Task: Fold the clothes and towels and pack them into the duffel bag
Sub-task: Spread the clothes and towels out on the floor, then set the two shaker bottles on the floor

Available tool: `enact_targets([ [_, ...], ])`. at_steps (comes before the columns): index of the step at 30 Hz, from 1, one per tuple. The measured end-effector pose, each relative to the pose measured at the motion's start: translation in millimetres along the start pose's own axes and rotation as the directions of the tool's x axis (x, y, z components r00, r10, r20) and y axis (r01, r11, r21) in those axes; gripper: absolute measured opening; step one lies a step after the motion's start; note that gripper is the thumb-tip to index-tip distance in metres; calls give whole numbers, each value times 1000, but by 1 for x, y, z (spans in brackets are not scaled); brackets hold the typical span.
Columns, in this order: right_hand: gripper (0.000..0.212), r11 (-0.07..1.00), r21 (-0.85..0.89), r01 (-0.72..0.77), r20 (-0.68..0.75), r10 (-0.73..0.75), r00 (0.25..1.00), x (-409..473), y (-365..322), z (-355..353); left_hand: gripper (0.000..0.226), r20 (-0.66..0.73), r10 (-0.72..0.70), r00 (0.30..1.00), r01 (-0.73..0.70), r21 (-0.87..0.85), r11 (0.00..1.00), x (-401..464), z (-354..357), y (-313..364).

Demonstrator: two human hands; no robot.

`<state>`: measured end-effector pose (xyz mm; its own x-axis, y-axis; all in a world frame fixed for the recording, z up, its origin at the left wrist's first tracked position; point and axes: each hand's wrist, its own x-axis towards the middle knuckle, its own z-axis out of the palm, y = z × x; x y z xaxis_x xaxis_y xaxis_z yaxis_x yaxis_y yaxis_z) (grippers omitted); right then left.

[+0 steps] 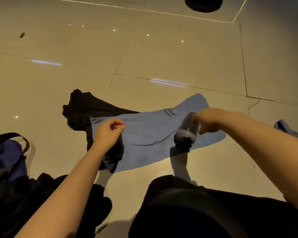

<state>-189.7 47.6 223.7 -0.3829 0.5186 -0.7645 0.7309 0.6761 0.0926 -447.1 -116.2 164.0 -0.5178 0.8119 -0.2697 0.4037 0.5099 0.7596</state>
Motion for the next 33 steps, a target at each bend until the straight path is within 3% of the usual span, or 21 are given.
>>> enact_targets([
  [4, 53, 997, -27, 70, 22, -70, 997, 33, 12, 13, 20, 92, -58, 994, 48, 99, 994, 39, 14, -27],
  [7, 57, 987, -117, 111, 11, -110, 994, 67, 20, 26, 25, 29, -61, 998, 54, 207, 977, 54, 23, -58],
  [9, 56, 974, -167, 150, -25, -156, 987, 91, 25, 32, 38, -16, -76, 997, 77, 288, 955, 57, 30, -75],
  [11, 59, 959, -224, 175, -40, -188, 981, 114, 30, 40, 57, 26, -157, 987, 142, 297, 944, 53, 39, -89],
  [13, 76, 944, -278, 178, 4, -184, 983, 134, 32, 53, 73, 89, -223, 971, 180, 346, 921, 48, 49, -102],
  [16, 102, 902, -361, 237, 48, -236, 970, 149, 35, 77, 80, 63, -193, 979, 139, 484, 864, 44, 61, -109],
  [19, 99, 868, -384, 313, -12, -344, 939, 151, 41, 82, 78, 18, -237, 971, 212, 389, 897, 49, 66, -101],
  [22, 100, 891, -291, 348, -146, -401, 904, 151, 51, 85, 73, 38, -301, 953, 297, 78, 952, 51, 78, -76],
  [25, 101, 949, -68, 306, -257, -313, 914, 152, 51, 81, 68, 105, -277, 955, 283, -48, 958, 49, 104, -48],
  [31, 97, 991, 114, 67, -226, -40, 973, 161, 13, 78, 58, 227, -199, 953, 134, 272, 953, 49, 148, -42],
  [33, 101, 992, 125, 34, -186, -10, 982, 162, 10, 85, 43, 200, -57, 978, -8, 308, 952, 50, 143, -48],
])
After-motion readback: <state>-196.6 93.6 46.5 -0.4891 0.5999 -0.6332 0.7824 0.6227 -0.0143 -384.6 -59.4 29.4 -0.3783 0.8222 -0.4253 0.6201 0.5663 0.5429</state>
